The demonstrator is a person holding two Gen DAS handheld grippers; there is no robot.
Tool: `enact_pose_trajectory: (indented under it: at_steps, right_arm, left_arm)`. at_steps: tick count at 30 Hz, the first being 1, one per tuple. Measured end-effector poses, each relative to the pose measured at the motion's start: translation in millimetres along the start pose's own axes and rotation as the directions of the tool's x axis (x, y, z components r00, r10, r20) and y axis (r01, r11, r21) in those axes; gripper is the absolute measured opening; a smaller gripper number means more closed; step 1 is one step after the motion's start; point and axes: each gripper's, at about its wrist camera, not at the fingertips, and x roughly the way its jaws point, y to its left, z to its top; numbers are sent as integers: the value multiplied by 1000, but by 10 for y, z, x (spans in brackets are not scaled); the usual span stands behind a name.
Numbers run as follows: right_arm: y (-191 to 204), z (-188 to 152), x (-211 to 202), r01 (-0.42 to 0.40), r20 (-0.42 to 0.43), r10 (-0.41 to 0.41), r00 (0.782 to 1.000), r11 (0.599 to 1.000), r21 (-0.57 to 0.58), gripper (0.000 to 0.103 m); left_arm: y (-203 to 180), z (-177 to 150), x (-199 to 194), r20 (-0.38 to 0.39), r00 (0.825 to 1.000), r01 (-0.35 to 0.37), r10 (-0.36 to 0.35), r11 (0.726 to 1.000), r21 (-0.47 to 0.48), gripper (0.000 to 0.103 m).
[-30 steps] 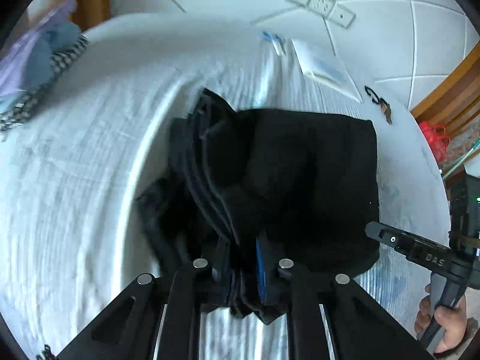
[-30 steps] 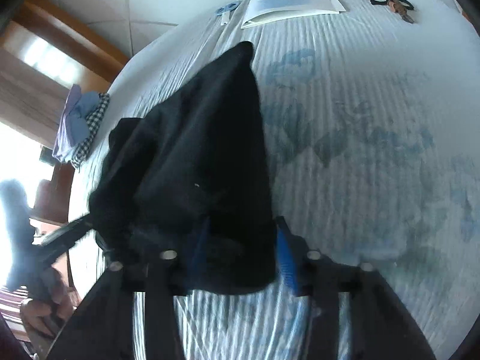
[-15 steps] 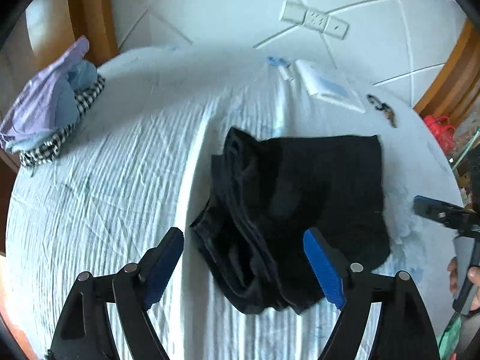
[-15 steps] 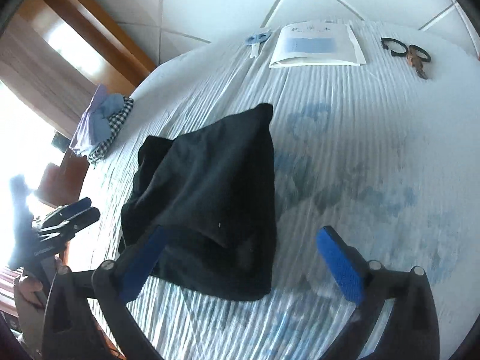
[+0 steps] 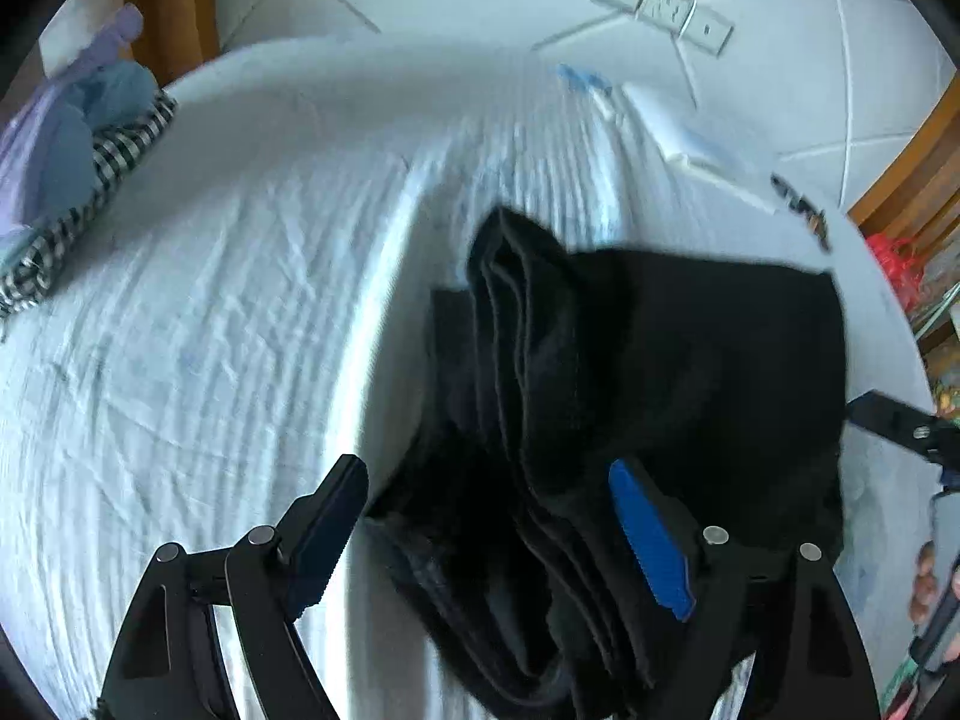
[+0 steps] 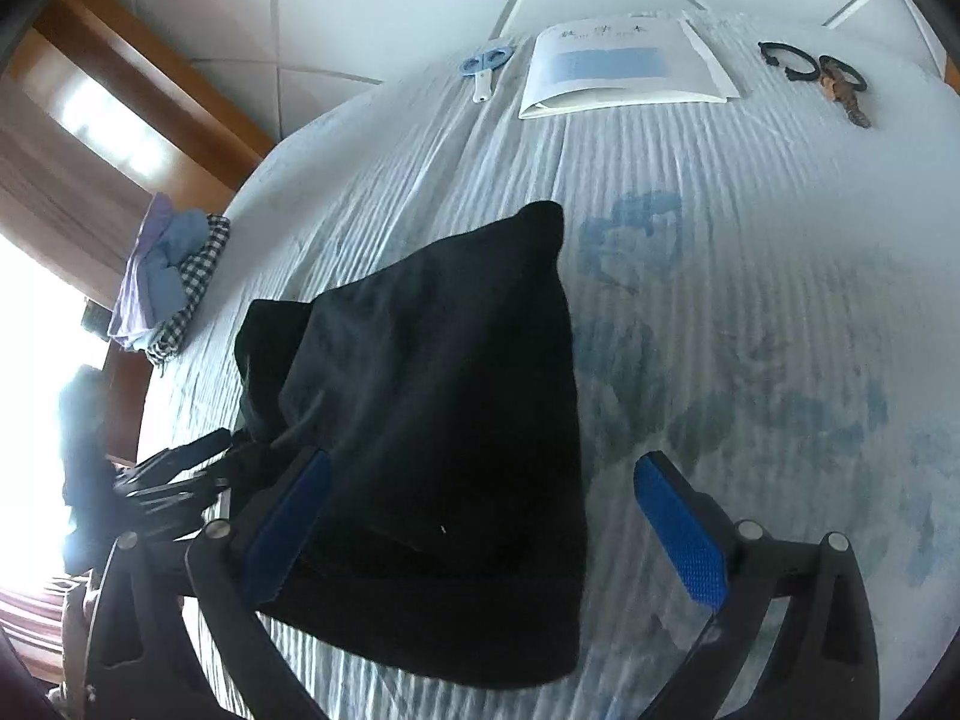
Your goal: Fold clothes
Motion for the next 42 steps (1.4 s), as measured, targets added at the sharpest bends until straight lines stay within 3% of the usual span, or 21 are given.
enact_pose_trajectory:
  at_steps: [6, 9, 15, 17, 19, 20, 23, 31, 33, 34, 36, 39, 42]
  right_arm:
    - [-68, 27, 56, 3, -6, -2, 1000, 1000, 7, 103]
    - [-90, 39, 78, -5, -11, 5, 1000, 1000, 7, 85]
    - [-56, 67, 216, -28, -25, 27, 999, 999, -17, 83]
    - [-53, 82, 271, -36, -29, 36, 999, 999, -16, 82]
    - [-36, 87, 318, -42, -35, 41, 999, 999, -25, 72]
    - [-24, 87, 345, -40, -41, 38, 998, 999, -33, 68]
    - [17, 84, 383, -10, -60, 5, 998, 997, -79, 53]
    - [25, 146, 410, 5, -77, -14, 997, 992, -124, 45]
    - [38, 153, 415, 15, -79, -25, 997, 992, -122, 41]
    - [40, 135, 400, 7, -83, -16, 996, 993, -114, 34]
    - [45, 98, 368, -10, -88, 1, 996, 995, -100, 21]
    - [98, 17, 274, -18, -67, 9, 998, 992, -123, 17]
    - [132, -3, 134, -49, -49, 43, 998, 991, -128, 15]
  left_arm:
    - [32, 100, 163, -26, 1000, 16, -16, 1000, -1, 84]
    - [-23, 76, 274, -13, 1000, 10, -10, 1000, 3, 84]
    - [-90, 92, 357, -43, 999, -12, 14, 999, 47, 84]
    - [-71, 84, 312, -53, 999, -4, 5, 1000, 23, 66]
    - [-70, 53, 263, -61, 997, 36, -35, 999, 5, 36]
    - [-72, 43, 266, -70, 996, 64, -64, 998, -7, 30]
    - [-149, 24, 258, -71, 996, 51, -49, 999, 19, 29]
    - [-121, 84, 296, -53, 994, 93, -92, 996, 14, 31]
    - [-149, 92, 296, -63, 995, 82, -82, 997, -3, 26]
    - [-167, 84, 280, -70, 994, 83, -84, 996, -21, 21]
    - [-230, 33, 184, -45, 997, 58, -58, 998, -7, 20]
    - [-271, -23, 7, -4, 999, 32, -32, 999, 8, 19]
    - [-296, -18, -309, 49, 998, 48, -49, 999, 13, 18]
